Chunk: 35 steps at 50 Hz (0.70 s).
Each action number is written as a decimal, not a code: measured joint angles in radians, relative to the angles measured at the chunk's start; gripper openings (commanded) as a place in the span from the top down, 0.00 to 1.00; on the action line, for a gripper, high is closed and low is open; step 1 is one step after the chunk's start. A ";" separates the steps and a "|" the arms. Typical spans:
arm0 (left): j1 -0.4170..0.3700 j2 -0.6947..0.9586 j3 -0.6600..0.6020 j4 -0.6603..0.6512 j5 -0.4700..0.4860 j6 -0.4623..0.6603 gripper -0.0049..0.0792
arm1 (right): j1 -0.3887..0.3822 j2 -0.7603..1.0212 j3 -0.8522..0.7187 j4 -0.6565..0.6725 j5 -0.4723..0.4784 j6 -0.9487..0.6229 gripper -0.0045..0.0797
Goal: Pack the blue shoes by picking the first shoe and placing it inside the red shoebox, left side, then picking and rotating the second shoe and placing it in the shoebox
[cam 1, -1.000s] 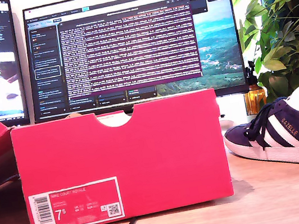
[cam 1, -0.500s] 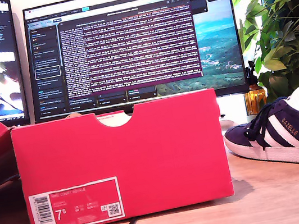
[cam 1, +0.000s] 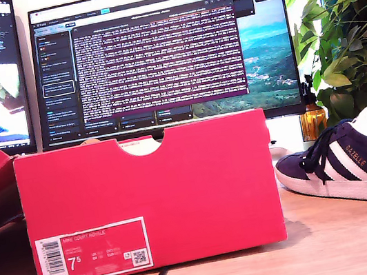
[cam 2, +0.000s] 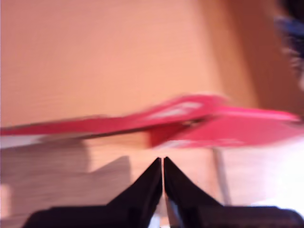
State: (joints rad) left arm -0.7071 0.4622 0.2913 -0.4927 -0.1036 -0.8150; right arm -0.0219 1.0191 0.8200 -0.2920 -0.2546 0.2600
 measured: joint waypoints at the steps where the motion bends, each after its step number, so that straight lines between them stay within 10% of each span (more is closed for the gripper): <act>1: 0.000 0.008 0.000 0.003 -0.013 -0.024 0.96 | 0.010 0.021 0.018 -0.029 0.000 -0.030 0.95; 20: 0.000 0.309 0.003 0.249 -0.035 -0.072 0.96 | 0.156 0.230 0.130 -0.308 0.061 -0.131 0.91; 35: -0.002 0.495 0.003 0.424 -0.003 -0.103 0.96 | 0.168 0.229 0.137 -0.439 0.082 -0.246 0.64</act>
State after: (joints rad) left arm -0.7086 0.9573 0.2947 -0.0689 -0.1062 -0.9180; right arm 0.1463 1.2484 0.9569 -0.7307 -0.1726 0.0143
